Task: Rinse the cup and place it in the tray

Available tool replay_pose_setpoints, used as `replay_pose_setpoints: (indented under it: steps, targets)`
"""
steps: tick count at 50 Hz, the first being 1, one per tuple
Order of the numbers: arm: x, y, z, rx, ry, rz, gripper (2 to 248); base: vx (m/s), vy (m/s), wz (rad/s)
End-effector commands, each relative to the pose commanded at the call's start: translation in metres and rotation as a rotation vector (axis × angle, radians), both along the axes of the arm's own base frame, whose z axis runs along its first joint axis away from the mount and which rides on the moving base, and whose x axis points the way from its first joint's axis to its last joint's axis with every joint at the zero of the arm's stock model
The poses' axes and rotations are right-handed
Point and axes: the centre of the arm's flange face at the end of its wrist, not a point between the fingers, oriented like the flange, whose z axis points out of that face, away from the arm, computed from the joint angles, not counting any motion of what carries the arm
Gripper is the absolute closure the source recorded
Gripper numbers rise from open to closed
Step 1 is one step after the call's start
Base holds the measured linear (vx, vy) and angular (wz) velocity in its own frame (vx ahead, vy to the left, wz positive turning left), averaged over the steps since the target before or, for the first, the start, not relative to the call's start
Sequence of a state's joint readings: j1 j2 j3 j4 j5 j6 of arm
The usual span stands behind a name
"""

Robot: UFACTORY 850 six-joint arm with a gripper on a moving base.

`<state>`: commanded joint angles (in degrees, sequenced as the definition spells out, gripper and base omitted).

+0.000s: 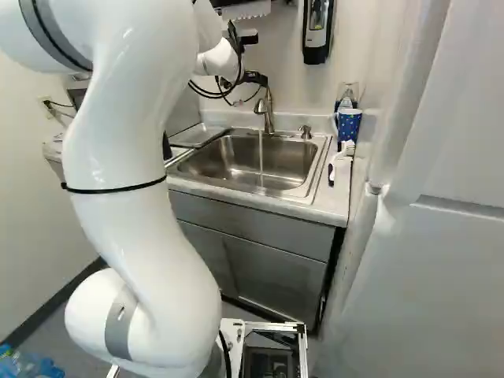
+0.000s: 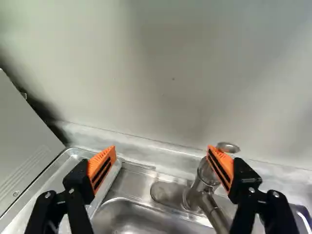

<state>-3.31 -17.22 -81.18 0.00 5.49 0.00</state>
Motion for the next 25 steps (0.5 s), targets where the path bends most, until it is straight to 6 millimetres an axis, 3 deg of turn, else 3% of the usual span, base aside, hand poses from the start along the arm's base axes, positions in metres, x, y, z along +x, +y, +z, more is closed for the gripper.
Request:
replay_pose_setpoints:
  steps: [25]
  targets:
    - [-0.053,-0.012,-0.005,0.008,0.118,-0.025,3,0.0,0.0,0.0]
